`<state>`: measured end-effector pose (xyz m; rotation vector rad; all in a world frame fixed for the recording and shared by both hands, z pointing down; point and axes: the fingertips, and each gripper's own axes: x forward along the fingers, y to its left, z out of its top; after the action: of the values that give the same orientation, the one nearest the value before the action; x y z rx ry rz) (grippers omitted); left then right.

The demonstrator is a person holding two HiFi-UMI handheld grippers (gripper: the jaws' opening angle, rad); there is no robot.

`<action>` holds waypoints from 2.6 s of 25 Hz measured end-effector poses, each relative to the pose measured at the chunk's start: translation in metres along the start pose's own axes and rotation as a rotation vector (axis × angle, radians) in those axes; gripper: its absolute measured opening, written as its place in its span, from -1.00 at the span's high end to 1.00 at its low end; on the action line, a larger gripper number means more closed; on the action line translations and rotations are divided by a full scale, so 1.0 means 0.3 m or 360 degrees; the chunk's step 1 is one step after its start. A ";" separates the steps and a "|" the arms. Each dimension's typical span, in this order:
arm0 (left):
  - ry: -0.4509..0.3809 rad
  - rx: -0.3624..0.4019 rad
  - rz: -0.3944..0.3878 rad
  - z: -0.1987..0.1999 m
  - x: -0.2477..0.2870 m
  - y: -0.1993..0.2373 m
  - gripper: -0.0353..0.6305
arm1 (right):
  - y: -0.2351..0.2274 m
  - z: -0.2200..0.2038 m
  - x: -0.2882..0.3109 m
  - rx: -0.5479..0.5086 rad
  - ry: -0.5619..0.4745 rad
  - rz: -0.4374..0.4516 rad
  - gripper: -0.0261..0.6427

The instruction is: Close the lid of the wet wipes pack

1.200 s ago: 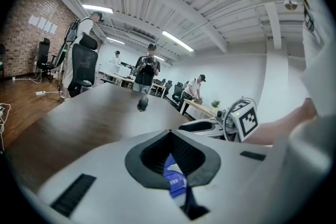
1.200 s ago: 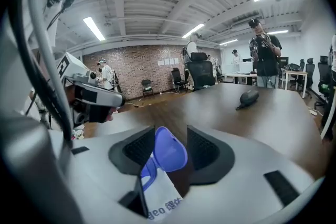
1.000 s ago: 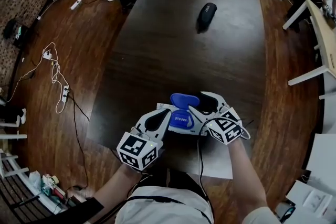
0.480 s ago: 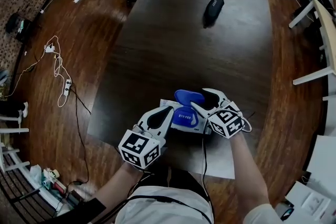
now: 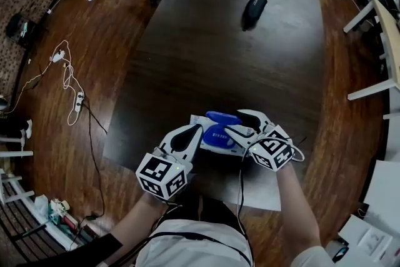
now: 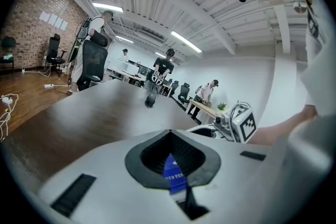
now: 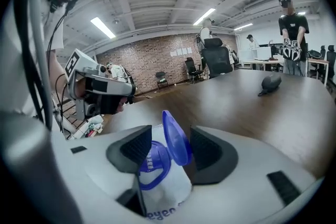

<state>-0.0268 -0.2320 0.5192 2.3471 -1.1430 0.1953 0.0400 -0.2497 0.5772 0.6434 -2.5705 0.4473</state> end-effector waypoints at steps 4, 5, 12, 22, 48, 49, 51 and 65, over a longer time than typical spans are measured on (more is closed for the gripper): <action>-0.0004 0.0007 -0.0015 -0.001 -0.007 -0.013 0.89 | 0.048 -0.021 -0.001 -0.0011 0.0016 0.0017 0.27; -0.0003 0.0009 -0.0018 -0.002 -0.009 -0.017 0.89 | 0.059 -0.026 -0.001 -0.0014 0.0020 0.0019 0.27; -0.0004 0.0029 -0.0037 -0.010 -0.032 -0.038 0.89 | 0.119 -0.019 0.001 -0.0016 0.0006 0.0012 0.27; 0.0004 0.0048 -0.0061 -0.031 -0.066 -0.058 0.89 | 0.173 -0.025 -0.002 0.0018 -0.0011 -0.0005 0.27; 0.0021 0.0062 -0.0093 -0.068 -0.100 -0.068 0.89 | 0.226 -0.165 0.052 0.0131 0.0155 -0.0029 0.27; 0.0021 0.0062 -0.0093 -0.067 -0.100 -0.067 0.89 | 0.225 -0.168 0.054 0.0132 0.0164 -0.0031 0.27; 0.0019 0.0062 -0.0095 -0.066 -0.100 -0.066 0.89 | 0.223 -0.174 0.057 0.0130 0.0179 -0.0035 0.27; 0.0015 0.0063 -0.0107 -0.065 -0.114 -0.076 0.89 | 0.228 -0.206 0.065 0.0131 0.0289 -0.0038 0.27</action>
<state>-0.0293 -0.1868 0.5152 2.4130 -1.0634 0.2068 0.0110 -0.1741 0.6257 0.6305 -2.3813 0.5788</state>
